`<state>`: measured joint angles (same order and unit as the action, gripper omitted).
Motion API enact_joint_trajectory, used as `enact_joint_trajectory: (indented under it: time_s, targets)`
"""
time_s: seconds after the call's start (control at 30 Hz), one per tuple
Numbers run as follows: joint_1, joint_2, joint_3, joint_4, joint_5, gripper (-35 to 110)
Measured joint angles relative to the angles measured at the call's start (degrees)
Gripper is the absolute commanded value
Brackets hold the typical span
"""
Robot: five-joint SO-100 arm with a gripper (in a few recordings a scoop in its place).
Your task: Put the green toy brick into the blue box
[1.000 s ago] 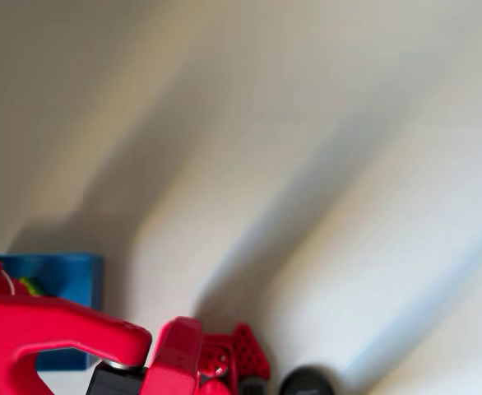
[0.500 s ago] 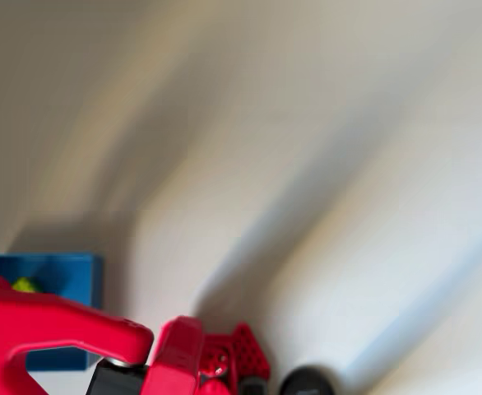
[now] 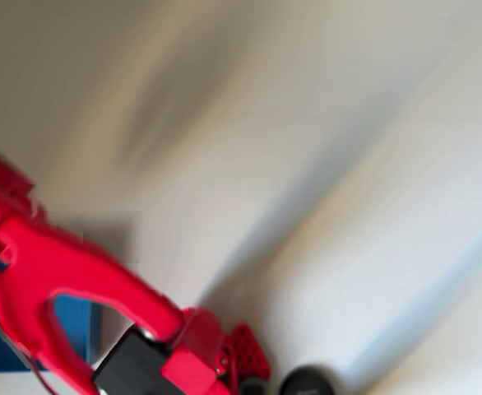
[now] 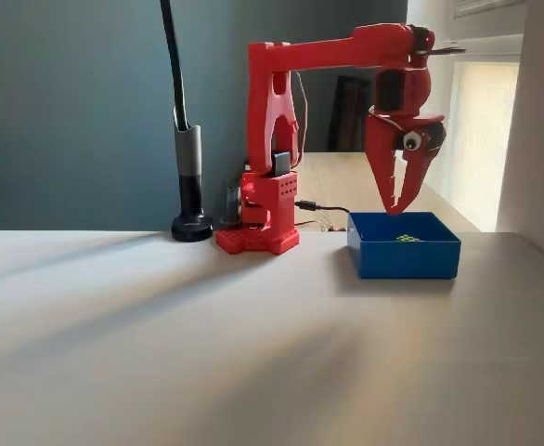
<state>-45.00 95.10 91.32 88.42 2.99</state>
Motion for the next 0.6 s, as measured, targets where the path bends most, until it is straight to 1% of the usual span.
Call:
enact_joint_trajectory:
  time_s: [0.4,0.6]
  targets:
    - [27.07,0.00,-0.79,-7.73,-4.39,0]
    - [37.53,0.00,0.88,-13.54,-4.83,0]
